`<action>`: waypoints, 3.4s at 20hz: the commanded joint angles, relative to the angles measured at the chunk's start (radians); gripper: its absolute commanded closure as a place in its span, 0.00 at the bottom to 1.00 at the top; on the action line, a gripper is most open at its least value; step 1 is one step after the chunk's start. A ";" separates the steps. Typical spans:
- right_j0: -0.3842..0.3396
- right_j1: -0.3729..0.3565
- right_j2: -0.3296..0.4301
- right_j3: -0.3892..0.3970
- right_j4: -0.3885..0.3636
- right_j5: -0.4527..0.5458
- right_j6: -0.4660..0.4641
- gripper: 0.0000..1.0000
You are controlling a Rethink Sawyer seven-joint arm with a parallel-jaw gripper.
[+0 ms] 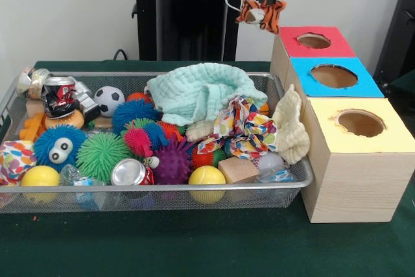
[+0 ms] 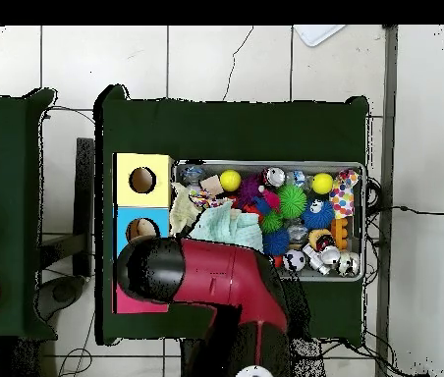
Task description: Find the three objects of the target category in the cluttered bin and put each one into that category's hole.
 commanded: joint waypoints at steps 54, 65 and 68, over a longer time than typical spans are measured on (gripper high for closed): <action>0.337 0.189 -0.095 0.068 0.279 -0.155 0.503 1.00; 0.357 0.190 -0.108 0.054 0.292 -0.128 0.511 1.00; 0.345 0.196 -0.103 0.055 0.290 -0.139 0.501 1.00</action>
